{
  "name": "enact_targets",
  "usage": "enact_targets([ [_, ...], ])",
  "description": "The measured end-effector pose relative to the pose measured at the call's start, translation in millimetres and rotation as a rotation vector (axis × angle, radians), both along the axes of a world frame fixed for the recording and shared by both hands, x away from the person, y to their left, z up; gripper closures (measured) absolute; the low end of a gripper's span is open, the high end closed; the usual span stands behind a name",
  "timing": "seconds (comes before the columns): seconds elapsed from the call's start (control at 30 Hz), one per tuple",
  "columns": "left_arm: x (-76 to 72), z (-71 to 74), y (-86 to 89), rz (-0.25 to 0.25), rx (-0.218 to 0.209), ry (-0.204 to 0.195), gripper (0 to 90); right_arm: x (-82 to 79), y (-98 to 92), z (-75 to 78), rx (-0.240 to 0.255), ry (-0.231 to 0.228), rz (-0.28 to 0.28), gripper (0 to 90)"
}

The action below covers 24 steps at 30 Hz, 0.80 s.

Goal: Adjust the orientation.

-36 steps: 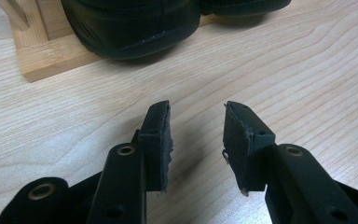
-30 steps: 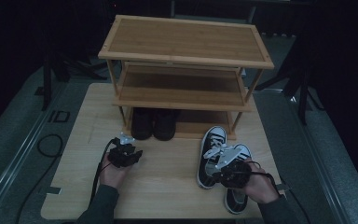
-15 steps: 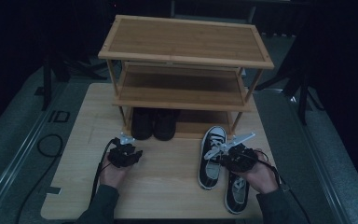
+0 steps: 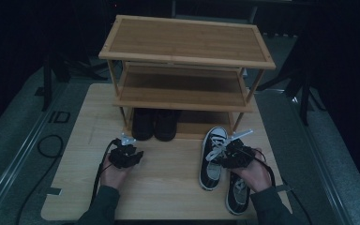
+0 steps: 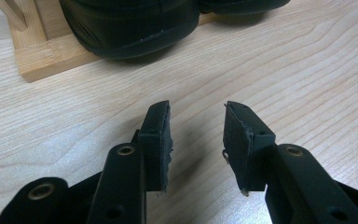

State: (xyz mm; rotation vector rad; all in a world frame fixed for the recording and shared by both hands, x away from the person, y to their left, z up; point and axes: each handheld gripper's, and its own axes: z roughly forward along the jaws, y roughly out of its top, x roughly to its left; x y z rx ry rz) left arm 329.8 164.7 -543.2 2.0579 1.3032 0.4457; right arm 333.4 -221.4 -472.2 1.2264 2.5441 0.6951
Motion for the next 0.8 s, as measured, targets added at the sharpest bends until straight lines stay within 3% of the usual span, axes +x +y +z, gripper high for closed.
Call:
enact_targets([
  [0.17,0.0,0.0,-0.2,-0.001,0.0,0.0,61.3,4.5,3.1,-5.2,-0.05,0.019,-0.023,53.0],
  [0.27,0.1,-0.2,-0.1,-0.001,0.0,0.0,61.3,8.9,3.4,-9.9,-0.05,0.051,-0.033,53.4],
  [0.57,0.0,0.2,0.2,0.001,-0.002,0.0,61.3,16.9,5.6,-14.5,-0.073,0.11,-0.022,71.9],
  [0.8,0.3,-0.4,-0.6,-0.002,0.002,0.001,61.3,17.9,4.4,-14.4,-0.077,0.125,-0.003,77.3],
])
